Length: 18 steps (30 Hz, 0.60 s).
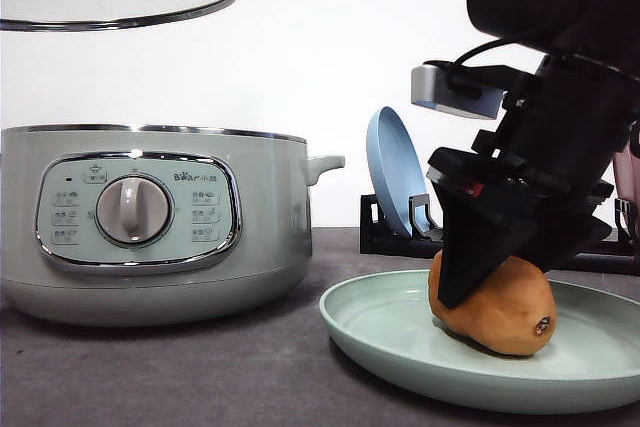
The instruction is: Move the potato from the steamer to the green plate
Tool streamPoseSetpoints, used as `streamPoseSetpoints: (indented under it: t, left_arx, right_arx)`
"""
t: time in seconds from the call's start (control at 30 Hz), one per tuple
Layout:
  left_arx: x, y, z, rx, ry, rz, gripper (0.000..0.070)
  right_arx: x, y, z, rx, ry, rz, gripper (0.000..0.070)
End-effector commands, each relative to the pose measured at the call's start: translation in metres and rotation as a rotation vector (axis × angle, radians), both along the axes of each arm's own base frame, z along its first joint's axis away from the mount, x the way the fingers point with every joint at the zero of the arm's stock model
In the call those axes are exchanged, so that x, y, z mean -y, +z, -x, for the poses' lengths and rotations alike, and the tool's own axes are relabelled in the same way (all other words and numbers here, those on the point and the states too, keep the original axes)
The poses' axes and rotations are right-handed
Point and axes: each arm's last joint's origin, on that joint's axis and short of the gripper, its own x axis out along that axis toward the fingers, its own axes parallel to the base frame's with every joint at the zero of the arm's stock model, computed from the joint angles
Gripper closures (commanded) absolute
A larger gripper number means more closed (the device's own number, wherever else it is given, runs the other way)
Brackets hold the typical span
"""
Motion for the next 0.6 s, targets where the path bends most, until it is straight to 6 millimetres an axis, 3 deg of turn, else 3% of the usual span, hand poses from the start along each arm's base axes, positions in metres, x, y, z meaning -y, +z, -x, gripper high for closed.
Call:
streamPoseSetpoints:
  t: [0.0,0.23,0.57]
  left_arx:
    - [0.002,0.01,0.003,0.062,-0.014,0.023,0.0698]
    - [0.008,0.01,0.004,0.068,-0.038,0.026,0.0698]
    - [0.023,-0.007,-0.02,0.021,-0.057,0.009,0.0698]
  right_arx:
    - [-0.003,-0.002,-0.001,-0.013,-0.002,-0.004,0.0388]
    - [-0.003,0.001,0.0,-0.019,-0.017,-0.03,0.0189]
    - [0.0,0.052,0.004,0.119,-0.017,-0.124,0.0181]
